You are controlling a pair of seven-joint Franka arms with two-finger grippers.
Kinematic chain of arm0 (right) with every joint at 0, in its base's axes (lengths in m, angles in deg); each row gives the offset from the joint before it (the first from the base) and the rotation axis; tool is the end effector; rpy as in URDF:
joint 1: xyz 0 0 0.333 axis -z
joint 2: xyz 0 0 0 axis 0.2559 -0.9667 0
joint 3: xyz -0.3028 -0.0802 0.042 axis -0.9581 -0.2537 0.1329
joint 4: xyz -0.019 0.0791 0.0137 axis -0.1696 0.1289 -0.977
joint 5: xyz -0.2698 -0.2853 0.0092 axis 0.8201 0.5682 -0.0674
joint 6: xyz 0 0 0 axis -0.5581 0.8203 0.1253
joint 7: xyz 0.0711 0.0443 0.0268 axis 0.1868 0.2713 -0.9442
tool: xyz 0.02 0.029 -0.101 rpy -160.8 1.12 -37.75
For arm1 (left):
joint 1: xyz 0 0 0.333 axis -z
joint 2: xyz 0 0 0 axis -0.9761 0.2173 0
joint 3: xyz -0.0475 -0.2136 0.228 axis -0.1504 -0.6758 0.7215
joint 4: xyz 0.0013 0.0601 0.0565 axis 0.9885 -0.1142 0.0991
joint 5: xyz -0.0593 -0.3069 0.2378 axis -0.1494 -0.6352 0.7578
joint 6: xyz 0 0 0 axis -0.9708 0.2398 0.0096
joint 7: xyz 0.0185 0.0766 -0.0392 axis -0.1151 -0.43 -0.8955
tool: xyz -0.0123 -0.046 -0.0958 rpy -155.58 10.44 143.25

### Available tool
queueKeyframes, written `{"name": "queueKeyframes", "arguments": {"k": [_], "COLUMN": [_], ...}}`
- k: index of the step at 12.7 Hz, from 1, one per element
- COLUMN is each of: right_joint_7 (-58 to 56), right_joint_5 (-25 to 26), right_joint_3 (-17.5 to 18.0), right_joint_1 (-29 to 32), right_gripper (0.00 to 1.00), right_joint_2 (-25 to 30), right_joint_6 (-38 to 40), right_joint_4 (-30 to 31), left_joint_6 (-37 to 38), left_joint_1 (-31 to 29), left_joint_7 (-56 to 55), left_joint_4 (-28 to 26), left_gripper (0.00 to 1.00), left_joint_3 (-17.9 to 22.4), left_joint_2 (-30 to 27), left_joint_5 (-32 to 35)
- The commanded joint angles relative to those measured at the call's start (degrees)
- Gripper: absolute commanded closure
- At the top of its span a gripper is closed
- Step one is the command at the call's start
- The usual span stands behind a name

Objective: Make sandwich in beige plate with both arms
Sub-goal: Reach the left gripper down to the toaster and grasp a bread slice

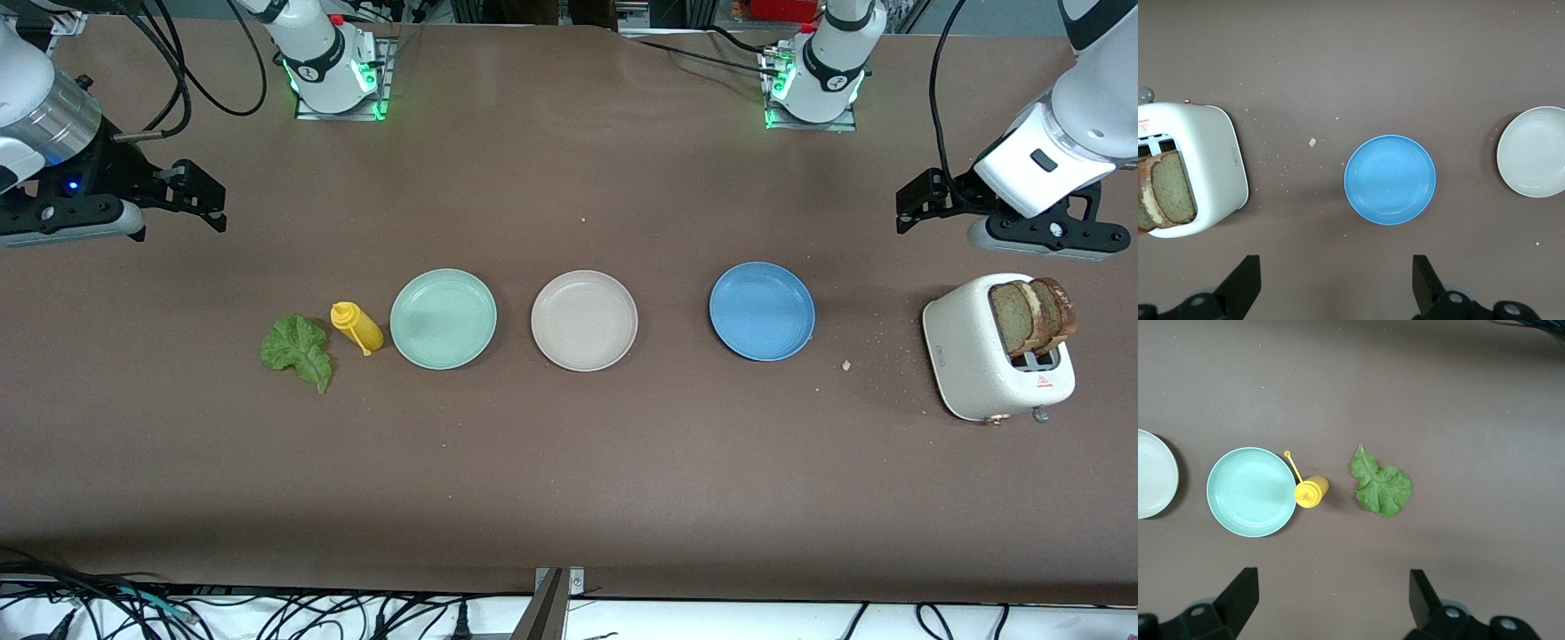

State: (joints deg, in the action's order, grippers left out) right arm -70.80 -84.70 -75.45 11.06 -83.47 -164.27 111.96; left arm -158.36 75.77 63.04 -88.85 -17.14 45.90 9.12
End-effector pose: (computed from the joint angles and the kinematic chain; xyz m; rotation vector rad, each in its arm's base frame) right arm 0.5638 0.0838 0.6082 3.1233 0.2312 0.0865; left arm 0.5608 -0.0705 0.5899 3.1273 -0.1506 -0.0785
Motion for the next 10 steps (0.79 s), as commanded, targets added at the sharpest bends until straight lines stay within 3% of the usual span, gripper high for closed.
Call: {"name": "queueKeyframes", "arguments": {"k": [1,4,8,10], "right_joint_7": [0.47,0.56,0.47,0.47], "right_joint_5": [-0.03,0.05,0.05,-0.04], "right_joint_3": [-0.04,-0.04,0.13,0.13], "right_joint_1": [-0.09,-0.1,-0.18,-0.18], "right_gripper": [0.0,0.0,0.0,0.0], "right_joint_2": [-0.83,-0.91,-0.83,-0.83], "right_joint_6": [0.51,0.42,0.42,0.42], "right_joint_4": [-1.73,-1.91,-2.0,-2.0], "left_joint_6": [-0.28,-4.23,-5.11,-8.44], "left_joint_1": [-2.78,-9.19,-11.49,-14.73], "left_joint_7": [1.35,1.52,1.43,1.52], "left_joint_4": [1.0,3.72,4.08,3.3], "left_gripper": [0.0,0.0,0.0,0.0], "left_joint_3": [-0.05,-0.14,-0.05,-0.22], "left_joint_2": [3.89,10.03,14.43,15.76], "left_joint_5": [1.42,5.45,15.9,16.45]}}
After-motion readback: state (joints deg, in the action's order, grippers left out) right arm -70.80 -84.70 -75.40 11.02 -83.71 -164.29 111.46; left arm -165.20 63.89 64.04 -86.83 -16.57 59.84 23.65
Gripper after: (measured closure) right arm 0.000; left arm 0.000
